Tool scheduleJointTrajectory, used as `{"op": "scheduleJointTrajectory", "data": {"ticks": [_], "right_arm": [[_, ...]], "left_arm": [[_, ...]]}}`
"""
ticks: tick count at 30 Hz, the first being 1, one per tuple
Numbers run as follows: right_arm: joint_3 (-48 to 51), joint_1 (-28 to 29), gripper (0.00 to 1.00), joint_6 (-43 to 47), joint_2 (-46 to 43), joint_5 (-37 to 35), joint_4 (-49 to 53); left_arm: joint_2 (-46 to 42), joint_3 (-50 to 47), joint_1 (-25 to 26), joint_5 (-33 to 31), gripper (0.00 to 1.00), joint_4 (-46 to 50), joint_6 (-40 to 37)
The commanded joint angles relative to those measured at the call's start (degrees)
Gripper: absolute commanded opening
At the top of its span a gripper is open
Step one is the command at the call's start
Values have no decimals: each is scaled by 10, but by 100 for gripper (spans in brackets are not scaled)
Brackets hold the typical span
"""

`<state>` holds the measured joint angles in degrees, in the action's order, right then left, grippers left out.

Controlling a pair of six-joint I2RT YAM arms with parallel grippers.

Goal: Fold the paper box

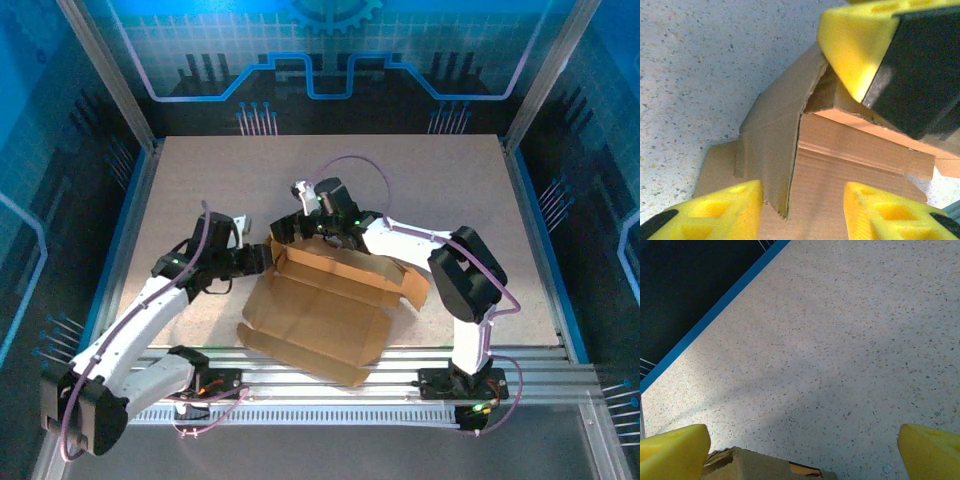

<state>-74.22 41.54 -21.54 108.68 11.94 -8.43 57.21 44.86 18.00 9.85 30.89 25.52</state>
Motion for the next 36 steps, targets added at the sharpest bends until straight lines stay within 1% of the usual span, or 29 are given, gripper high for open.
{"op": "scheduleJointTrajectory", "data": {"ticks": [1, 4, 8, 10, 11, 13, 17, 20, 25, 32, 36], "right_arm": [[18, 7, 97, 24, 3, -26, 36], [22, 8, 96, 23, 2, -26, 35], [27, 8, 96, 23, -1, -25, 33], [28, 8, 96, 23, -3, -25, 34], [28, 7, 96, 23, -3, -24, 36], [28, 7, 96, 21, -5, -21, 37], [28, 5, 96, 16, -5, -12, 37], [28, 5, 96, 13, -7, -9, 37], [29, 2, 96, 8, -8, -1, 35], [29, -3, 95, -7, -4, 25, 32], [31, -6, 95, -20, -5, 38, 28]], "left_arm": [[-27, 25, -26, 28, 48, 25, 12], [-46, 20, -54, 34, 48, 27, 22], [-57, -2, -91, 48, 50, 7, 24], [-56, -16, -97, 42, 50, -5, 18], [-55, -25, -99, 38, 52, -15, 16], [-55, -47, -101, 39, 55, -42, 12], [-49, -95, -101, 49, 56, -110, 2], [-40, -119, -101, 44, 56, -140, -3], [4, -134, -100, 47, 56, -178, -9], [27, -159, -99, 100, 64, -285, -16], [45, -159, -80, 106, 66, -306, -34]]}}
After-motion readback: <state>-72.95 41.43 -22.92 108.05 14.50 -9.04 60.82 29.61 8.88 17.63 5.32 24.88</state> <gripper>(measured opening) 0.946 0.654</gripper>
